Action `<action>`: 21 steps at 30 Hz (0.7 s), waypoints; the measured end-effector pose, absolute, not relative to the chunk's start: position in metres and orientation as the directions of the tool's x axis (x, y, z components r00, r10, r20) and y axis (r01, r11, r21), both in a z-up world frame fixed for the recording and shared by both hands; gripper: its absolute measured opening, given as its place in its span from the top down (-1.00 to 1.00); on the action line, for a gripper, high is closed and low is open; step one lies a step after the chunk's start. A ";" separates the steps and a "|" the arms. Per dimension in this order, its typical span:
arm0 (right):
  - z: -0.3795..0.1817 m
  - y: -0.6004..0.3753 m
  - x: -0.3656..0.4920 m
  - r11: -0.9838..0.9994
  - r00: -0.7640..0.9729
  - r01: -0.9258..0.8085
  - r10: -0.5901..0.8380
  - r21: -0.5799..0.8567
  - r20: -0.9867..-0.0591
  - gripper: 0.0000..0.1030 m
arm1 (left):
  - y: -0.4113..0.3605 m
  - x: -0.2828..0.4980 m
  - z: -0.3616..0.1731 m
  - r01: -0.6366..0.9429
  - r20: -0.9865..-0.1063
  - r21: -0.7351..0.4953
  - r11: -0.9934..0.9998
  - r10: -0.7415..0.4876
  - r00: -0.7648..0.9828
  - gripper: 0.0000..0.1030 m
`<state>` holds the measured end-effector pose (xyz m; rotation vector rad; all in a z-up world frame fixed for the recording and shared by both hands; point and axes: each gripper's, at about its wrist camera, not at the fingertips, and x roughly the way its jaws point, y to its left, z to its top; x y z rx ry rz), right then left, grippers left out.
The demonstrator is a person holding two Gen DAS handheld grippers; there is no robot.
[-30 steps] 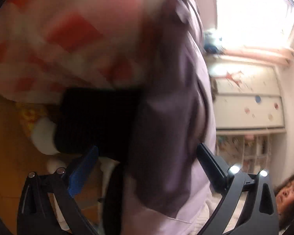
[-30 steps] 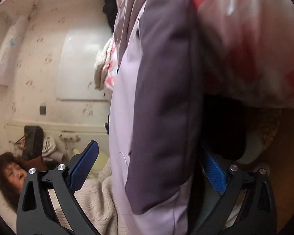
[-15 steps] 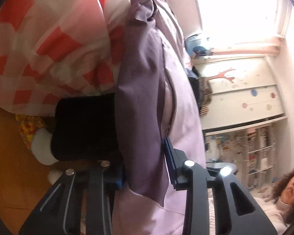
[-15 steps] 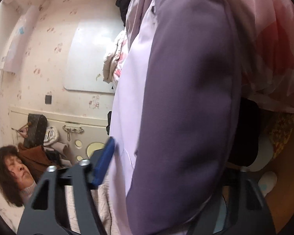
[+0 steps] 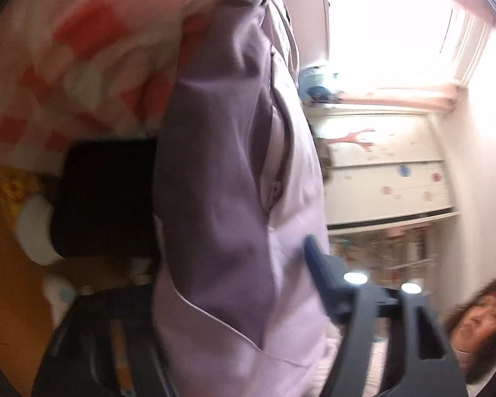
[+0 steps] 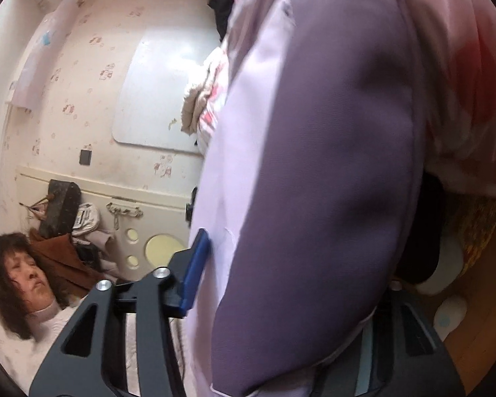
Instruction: Fold large clothes
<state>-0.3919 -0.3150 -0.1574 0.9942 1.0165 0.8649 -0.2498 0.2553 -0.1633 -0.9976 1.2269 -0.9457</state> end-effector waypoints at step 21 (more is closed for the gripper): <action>-0.136 -0.280 -0.436 0.258 0.238 -0.168 0.947 0.951 -0.215 0.29 | 0.276 -0.286 -0.095 0.190 -0.310 -0.925 0.329 -0.943 0.124 0.59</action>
